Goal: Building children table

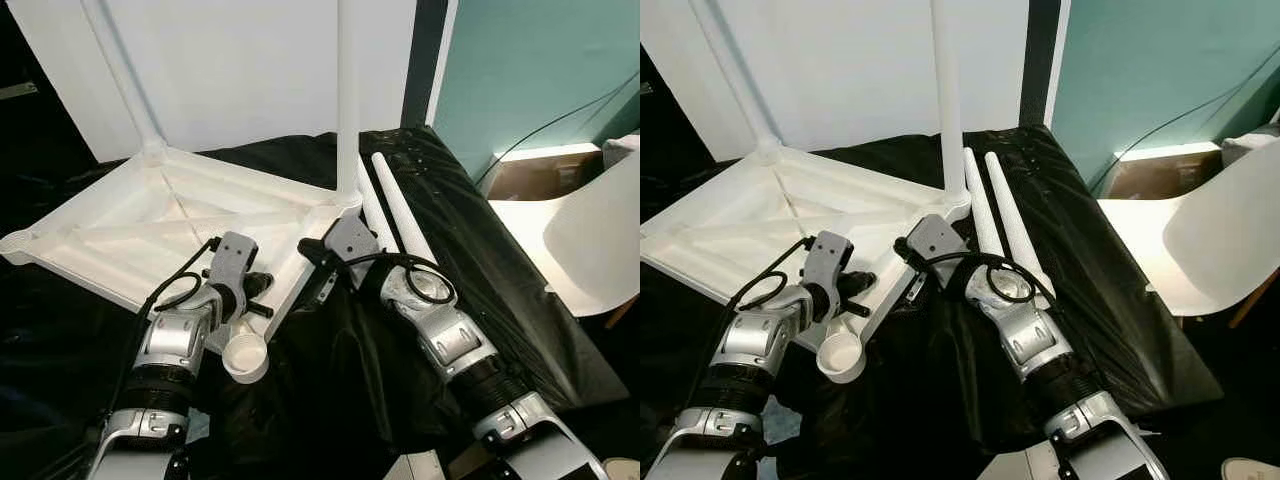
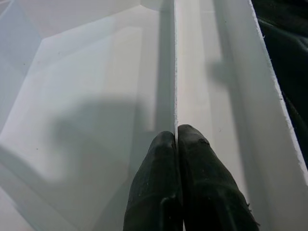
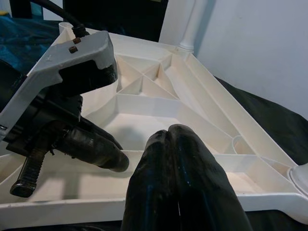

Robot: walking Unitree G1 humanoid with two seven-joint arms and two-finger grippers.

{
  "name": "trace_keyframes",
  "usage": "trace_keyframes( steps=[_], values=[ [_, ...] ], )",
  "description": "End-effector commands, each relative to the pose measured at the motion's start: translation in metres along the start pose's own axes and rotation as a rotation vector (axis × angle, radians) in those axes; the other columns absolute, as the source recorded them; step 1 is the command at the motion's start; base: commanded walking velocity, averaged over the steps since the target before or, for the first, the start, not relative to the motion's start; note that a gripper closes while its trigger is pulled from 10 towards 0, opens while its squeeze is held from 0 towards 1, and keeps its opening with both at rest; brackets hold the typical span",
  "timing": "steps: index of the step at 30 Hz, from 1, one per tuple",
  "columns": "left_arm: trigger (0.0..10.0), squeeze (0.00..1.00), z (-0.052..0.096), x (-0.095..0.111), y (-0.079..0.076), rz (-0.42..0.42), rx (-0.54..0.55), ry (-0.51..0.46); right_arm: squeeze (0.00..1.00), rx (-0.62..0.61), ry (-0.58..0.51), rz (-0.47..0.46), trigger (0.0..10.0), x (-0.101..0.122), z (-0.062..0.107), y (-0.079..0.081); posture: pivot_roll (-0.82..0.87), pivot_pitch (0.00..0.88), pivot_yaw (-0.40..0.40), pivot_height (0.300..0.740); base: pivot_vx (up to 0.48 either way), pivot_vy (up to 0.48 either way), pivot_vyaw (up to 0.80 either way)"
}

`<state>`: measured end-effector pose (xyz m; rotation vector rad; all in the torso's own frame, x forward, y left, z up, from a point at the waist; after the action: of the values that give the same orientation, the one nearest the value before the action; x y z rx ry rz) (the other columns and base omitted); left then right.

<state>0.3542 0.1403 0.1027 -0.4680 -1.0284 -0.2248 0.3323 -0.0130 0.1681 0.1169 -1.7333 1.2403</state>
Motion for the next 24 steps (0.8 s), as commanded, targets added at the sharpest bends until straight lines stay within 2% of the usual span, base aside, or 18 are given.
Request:
trace_keyframes(
  steps=[1, 2, 3, 4, 5, 6, 7, 8, 9, 11, 12, 14, 15, 21, 24],
  values=[
    [0.0, 0.0, -0.006, -0.022, 0.013, 0.051, 0.186, 0.04, 0.0, 0.004, 0.011, 0.0, 10.0, -0.001, 0.001, 0.002, 0.0, 0.0, 0.032, 0.74, 0.0, 0.0, 0.0],
    [4.2, 0.0, -0.005, -0.019, 0.009, 0.01, 0.151, 0.015, 0.0, 0.004, 0.011, 0.0, 10.0, -0.001, 0.0, 0.002, 0.01, 0.0, 0.029, 0.74, 0.0, 0.0, 0.0],
    [10.0, 0.0, -0.004, -0.014, 0.003, -0.028, 0.094, -0.013, 0.0, 0.004, 0.011, -0.001, 10.0, -0.001, 0.0, 0.002, 0.01, 0.0, 0.029, 0.74, 0.0, 0.0, 0.0],
    [10.0, 0.58, -0.002, -0.011, -0.003, -0.048, 0.032, -0.04, 0.0, 0.005, 0.011, -0.001, 10.0, -0.001, 0.0, 0.002, 0.01, 0.0, 0.029, 0.74, 0.0, 0.0, 0.0],
    [10.0, 1.0, 0.003, -0.009, -0.011, -0.03, -0.061, -0.058, 0.0, 0.007, 0.01, -0.002, 10.0, -0.001, 0.0, 0.003, 0.01, 0.0, 0.03, 0.74, 0.0, 0.0, 0.0],
    [10.0, 1.0, 0.008, -0.007, -0.018, -0.01, -0.14, -0.066, 0.0, 0.008, 0.009, -0.002, 10.0, -0.001, 0.0, 0.004, 0.01, 0.0, 0.03, 0.74, 0.0, 0.0, 0.0],
    [10.0, 1.0, 0.008, -0.007, -0.018, -0.01, -0.14, -0.066, 0.0, 0.008, 0.009, -0.002, 10.0, -0.001, 0.0, 0.004, 0.01, 0.0, 0.03, 0.74, 0.0, 0.0, 0.0],
    [10.0, 1.0, 0.013, -0.005, -0.023, 0.003, -0.211, -0.075, 0.0, 0.01, 0.009, -0.003, 10.0, -0.001, -0.001, 0.004, 0.01, 0.0, 0.03, 0.74, 0.0, 0.0, 0.0],
    [10.0, 1.0, 0.013, -0.005, -0.023, 0.003, -0.211, -0.075, 0.0, 0.01, 0.009, -0.003, 10.0, -0.001, -0.001, 0.004, 0.01, 0.0, 0.03, 0.74, 0.0, 0.0, 0.0],
    [10.0, 1.0, 0.033, 0.004, -0.037, -0.021, -0.397, -0.109, 0.0, 0.013, 0.009, -0.004, 10.0, -0.001, -0.001, 0.006, 0.01, 0.0, 0.031, 0.74, 0.0, 0.0, 0.0],
    [10.0, 0.2, 0.043, 0.008, -0.04, -0.057, -0.462, -0.121, 0.0, 0.014, 0.008, -0.005, 10.0, -0.001, -0.001, 0.006, 0.02, 0.0, 0.031, 0.74, 0.0, 0.0, 0.0],
    [10.0, 0.2, 0.048, 0.01, -0.041, -0.082, -0.498, -0.126, 0.0, 0.015, 0.008, -0.006, 10.0, -0.001, -0.001, 0.006, 0.02, 0.0, 0.031, 0.74, 0.0, 0.0, 0.0],
    [10.0, 0.0, 0.052, 0.013, -0.038, -0.104, -0.507, -0.127, 0.0, 0.015, 0.008, -0.006, 10.0, -0.001, -0.001, 0.007, 0.02, 0.0, 0.03, 0.74, 0.0, 0.0, 0.0],
    [10.0, 0.0, 0.059, 0.021, -0.022, -0.105, -0.514, -0.124, 0.0, 0.018, 0.006, -0.007, 10.0, 0.0, -0.002, 0.008, 0.01, 0.0, 0.03, 0.74, 0.0, 0.0, 0.0],
    [10.0, 0.07, 0.067, 0.025, -0.014, -0.108, -0.533, -0.116, 0.0, 0.02, 0.007, -0.006, 10.0, -0.001, -0.002, 0.008, 0.01, 0.0, 0.03, 0.74, 0.0, 0.0, 0.0]
  ],
)
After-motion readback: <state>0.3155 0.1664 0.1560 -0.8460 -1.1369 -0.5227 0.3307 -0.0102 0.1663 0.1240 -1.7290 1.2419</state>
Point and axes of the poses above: a point about 5 cm out from each wrist's last joint towards the gripper, its own z axis pointing back from the gripper into the wrist, its own x axis along the axis of the wrist's last joint, y = z × x, the point moved 3 cm from there along -z, pointing out of the wrist towards the gripper, and after that the axes turned 15 degrees about z, right-handed, at the moved point
